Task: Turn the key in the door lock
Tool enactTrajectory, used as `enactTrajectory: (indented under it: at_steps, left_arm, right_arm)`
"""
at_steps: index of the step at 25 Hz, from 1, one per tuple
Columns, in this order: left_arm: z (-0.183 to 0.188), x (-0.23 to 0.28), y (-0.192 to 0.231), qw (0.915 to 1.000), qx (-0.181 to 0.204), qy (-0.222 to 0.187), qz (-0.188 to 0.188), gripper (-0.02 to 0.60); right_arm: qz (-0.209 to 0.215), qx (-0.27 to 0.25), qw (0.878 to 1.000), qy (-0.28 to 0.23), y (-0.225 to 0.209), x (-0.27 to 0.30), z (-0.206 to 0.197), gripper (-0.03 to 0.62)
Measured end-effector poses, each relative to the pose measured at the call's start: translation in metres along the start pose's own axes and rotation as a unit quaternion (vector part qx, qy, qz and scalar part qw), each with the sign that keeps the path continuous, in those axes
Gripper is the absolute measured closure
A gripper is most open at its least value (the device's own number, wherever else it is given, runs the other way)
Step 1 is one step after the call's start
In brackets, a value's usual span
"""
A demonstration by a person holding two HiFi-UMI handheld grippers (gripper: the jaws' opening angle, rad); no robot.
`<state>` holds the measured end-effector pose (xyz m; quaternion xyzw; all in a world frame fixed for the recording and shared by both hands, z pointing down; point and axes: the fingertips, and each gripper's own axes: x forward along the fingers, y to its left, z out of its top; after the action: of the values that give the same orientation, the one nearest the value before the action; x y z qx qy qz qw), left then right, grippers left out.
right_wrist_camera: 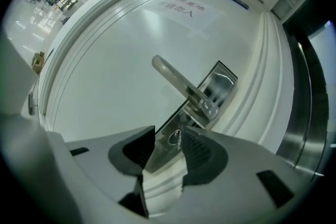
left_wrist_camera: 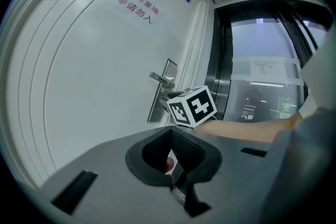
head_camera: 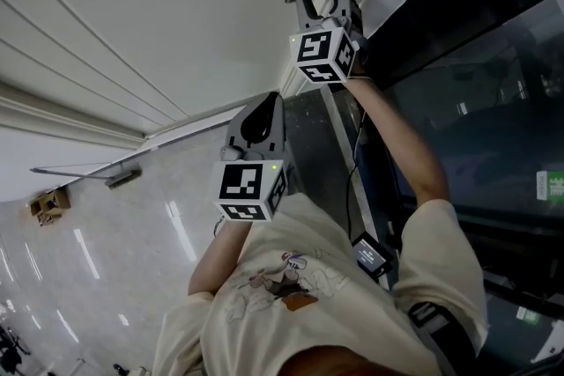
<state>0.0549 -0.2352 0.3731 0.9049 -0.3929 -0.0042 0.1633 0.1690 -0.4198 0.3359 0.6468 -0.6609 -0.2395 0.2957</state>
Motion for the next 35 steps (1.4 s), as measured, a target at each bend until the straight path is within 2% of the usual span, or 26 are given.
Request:
enactTrajectory:
  at_steps: [5,9,14,20,25,35]
  left_arm:
    - [0.004,-0.002,-0.003,1.0,0.0,-0.006,0.0,0.578]
    - [0.011,-0.006,-0.003,0.9999,0.003,-0.014,0.0,0.578]
    - [0.02,-0.015,-0.002,0.9997,0.005,-0.025,0.001,0.578]
    - [0.029,-0.025,-0.008,0.9992,0.015,-0.035,-0.011,0.578]
    - [0.03,-0.035,-0.02,0.9988,0.017,-0.037,-0.026,0.578]
    - [0.019,-0.05,-0.02,0.9992,0.009,-0.025,-0.031,0.578]
  right_arm:
    - [0.001,0.01,1.0,-0.019,-0.01,-0.027,0.012,0.435]
    - [0.008,0.078,0.996,-0.049,-0.026,-0.059,0.03,0.468]
    - [0.006,0.196,0.977,-0.088,-0.044,-0.108,0.044,0.524]
    - [0.013,0.288,0.95,-0.117,-0.038,-0.16,0.049,0.565]
    - [0.044,0.35,0.929,-0.114,-0.011,-0.187,0.046,0.585]
    - [0.087,0.413,0.905,-0.054,0.045,-0.219,0.019,0.588]
